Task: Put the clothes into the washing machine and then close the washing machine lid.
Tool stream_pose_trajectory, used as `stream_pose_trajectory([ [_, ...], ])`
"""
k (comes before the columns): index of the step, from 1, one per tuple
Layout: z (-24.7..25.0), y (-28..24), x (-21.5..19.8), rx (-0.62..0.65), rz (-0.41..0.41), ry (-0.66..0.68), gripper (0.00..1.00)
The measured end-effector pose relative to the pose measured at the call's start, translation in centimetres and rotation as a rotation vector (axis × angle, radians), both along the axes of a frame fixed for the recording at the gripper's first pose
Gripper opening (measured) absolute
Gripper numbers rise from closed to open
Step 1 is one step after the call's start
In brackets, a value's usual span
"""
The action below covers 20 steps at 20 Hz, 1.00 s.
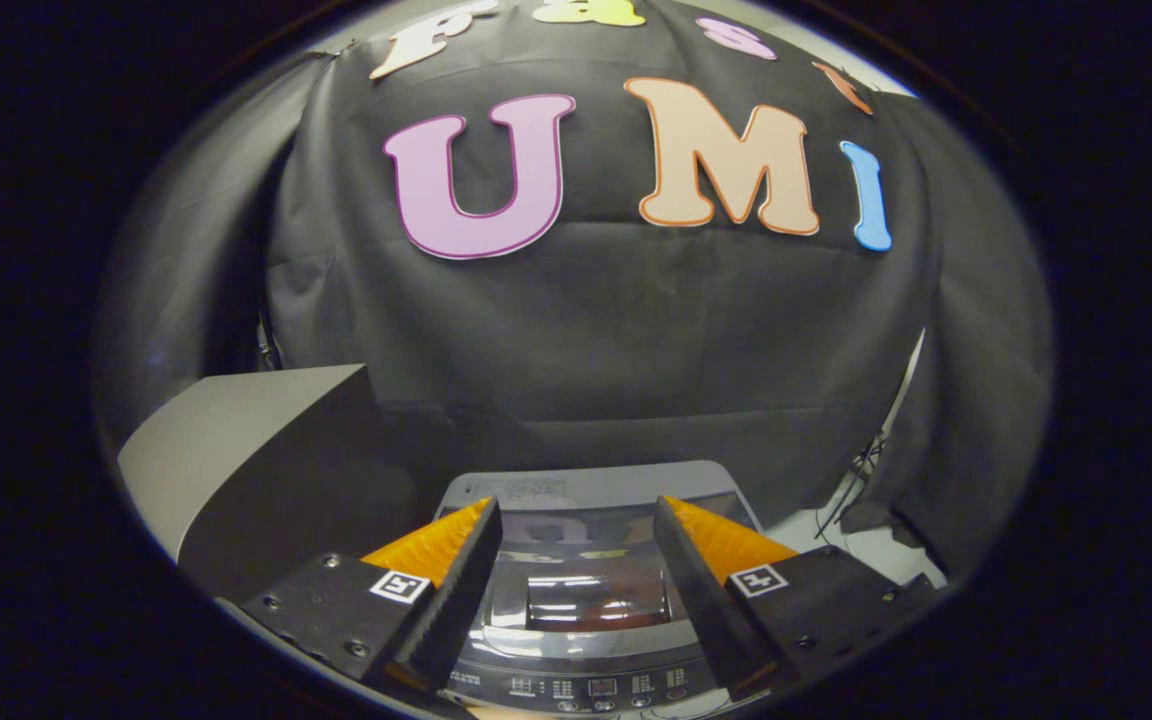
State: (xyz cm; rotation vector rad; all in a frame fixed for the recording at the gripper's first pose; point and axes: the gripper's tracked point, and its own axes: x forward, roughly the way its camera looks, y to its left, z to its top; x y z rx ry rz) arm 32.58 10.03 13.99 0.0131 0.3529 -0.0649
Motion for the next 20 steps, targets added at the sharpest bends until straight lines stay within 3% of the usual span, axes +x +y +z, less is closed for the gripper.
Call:
stream_pose_trajectory([
  [14, 2.6, -4.1, -6.0, 0.094, 0.081, -0.276, 0.93],
  [20, 0.8, -9.1, -10.4, 0.105, 0.035, -0.331, 0.93],
])
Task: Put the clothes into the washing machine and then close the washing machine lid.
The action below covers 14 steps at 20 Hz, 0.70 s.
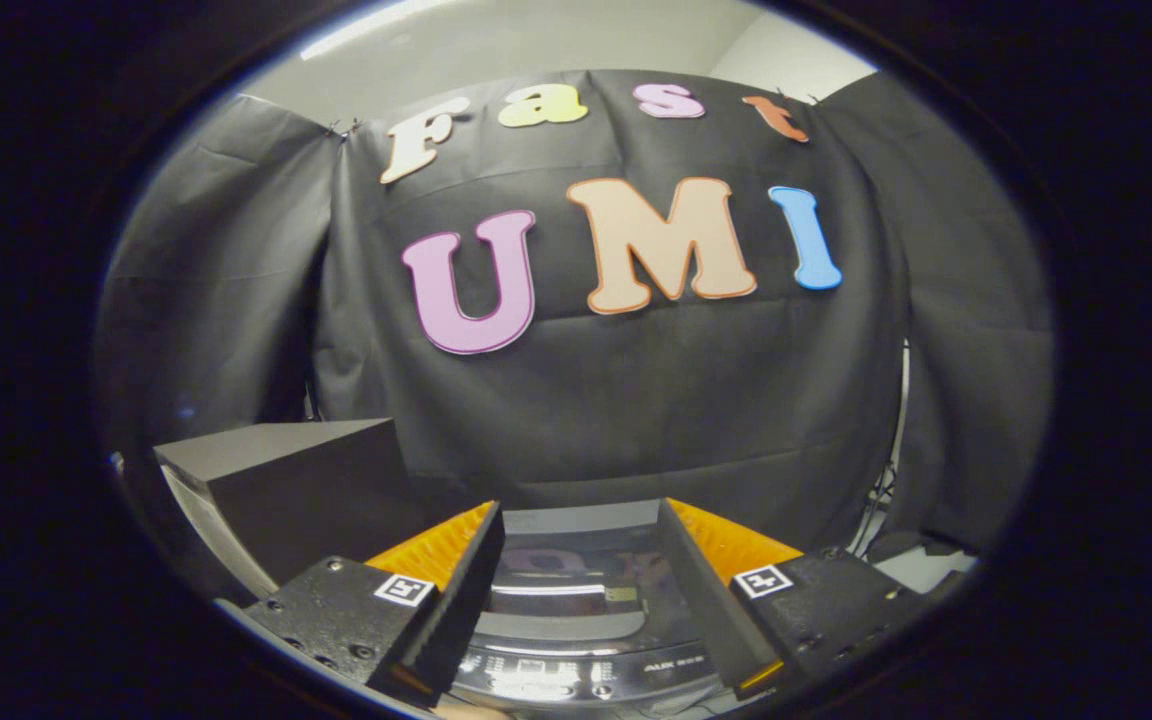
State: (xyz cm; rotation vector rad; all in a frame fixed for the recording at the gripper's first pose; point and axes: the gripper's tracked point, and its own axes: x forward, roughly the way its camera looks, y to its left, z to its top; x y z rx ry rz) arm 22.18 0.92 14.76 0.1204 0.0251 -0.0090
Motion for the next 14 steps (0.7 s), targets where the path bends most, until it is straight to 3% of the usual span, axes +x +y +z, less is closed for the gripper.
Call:
stream_pose_trajectory([
  [14, -7.4, -4.1, -10.7, -0.054, -0.09, -0.126, 0.97],
])
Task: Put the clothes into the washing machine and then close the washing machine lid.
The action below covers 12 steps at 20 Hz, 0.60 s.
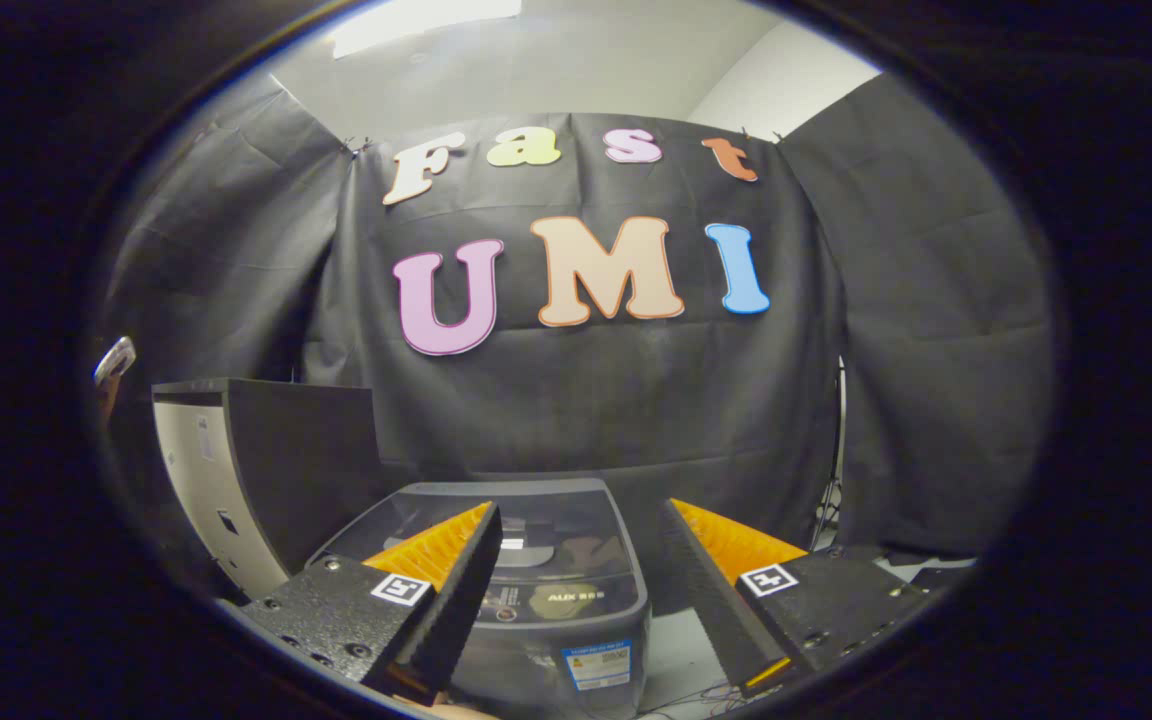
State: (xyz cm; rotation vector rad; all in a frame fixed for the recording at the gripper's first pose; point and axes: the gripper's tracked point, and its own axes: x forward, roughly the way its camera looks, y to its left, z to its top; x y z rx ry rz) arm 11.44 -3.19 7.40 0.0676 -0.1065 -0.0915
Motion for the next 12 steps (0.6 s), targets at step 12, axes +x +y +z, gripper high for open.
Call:
stream_pose_trajectory([
  [12, -6.4, 2.2, -4.0, -0.002, 0.074, 0.019, 0.97],
])
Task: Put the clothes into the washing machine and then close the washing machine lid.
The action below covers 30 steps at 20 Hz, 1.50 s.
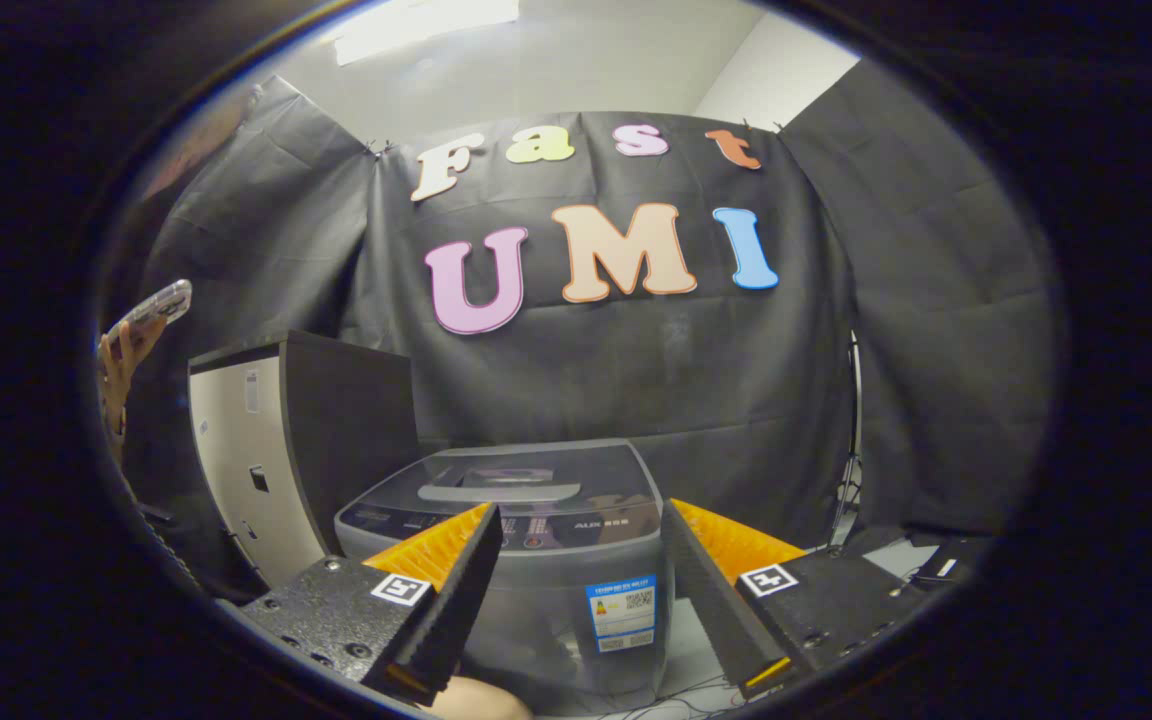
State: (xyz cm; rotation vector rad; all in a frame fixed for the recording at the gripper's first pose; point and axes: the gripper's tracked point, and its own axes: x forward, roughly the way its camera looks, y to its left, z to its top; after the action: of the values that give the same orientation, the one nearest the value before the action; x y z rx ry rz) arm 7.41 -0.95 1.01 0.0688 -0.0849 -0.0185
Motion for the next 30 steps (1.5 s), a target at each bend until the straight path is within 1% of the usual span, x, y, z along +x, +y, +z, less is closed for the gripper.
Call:
stream_pose_trajectory([
  [4, -2.0, 0.3, -0.5, -0.008, 0.016, 0.051, 0.97],
  [9, -3.2, 0.6, -1.1, -0.001, 0.031, 0.095, 0.97],
  [12, -3.1, 0.8, -1.3, -0.035, 0.027, 0.094, 0.97],
  [14, -3.7, 1.3, -1.3, -0.083, 0.03, 0.117, 0.97],
  [16, -4.2, 1.3, -1.6, -0.072, 0.036, 0.141, 0.97],
  [20, -3.9, 0.8, -1.4, -0.075, 0.013, 0.131, 0.97],
  [30, -3.7, 0.9, -1.4, -0.075, 0.012, 0.118, 0.97],
])
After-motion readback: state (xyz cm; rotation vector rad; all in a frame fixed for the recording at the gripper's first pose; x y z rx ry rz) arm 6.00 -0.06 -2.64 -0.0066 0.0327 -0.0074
